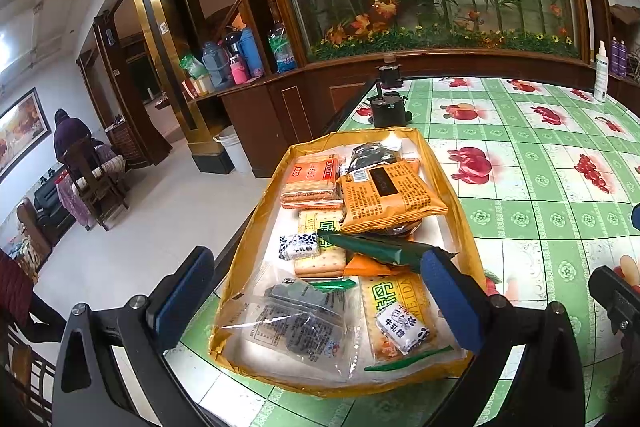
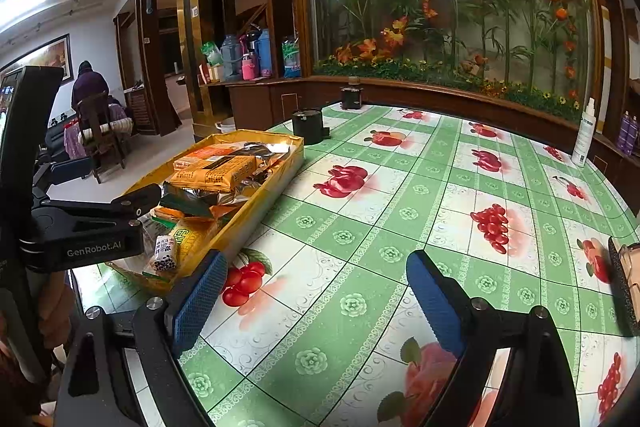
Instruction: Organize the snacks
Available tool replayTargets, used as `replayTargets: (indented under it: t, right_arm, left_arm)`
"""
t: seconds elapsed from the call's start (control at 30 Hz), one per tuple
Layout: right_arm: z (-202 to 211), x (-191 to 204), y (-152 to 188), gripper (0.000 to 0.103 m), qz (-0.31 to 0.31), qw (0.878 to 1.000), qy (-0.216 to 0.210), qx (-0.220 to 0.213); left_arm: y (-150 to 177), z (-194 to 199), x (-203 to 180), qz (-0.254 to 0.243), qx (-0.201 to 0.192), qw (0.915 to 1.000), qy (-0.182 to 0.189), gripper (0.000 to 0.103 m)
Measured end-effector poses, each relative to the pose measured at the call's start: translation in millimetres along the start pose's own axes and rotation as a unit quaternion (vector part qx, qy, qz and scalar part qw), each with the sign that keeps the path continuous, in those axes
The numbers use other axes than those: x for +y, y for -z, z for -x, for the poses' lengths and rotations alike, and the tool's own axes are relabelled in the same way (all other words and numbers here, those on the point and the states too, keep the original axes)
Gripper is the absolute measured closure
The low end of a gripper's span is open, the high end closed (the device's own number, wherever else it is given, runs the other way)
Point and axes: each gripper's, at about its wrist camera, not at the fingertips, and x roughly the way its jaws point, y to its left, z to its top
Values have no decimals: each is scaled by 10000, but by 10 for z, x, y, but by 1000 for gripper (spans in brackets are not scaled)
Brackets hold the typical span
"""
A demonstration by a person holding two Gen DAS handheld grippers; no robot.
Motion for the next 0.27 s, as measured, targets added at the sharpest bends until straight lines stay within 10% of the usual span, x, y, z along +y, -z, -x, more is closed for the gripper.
replayTargets:
  t: [0.27]
  right_arm:
    - [-5,-9,1,9,-27,10000,11,3]
  left_arm:
    - [16,-88,110,98,205,9996,186,0]
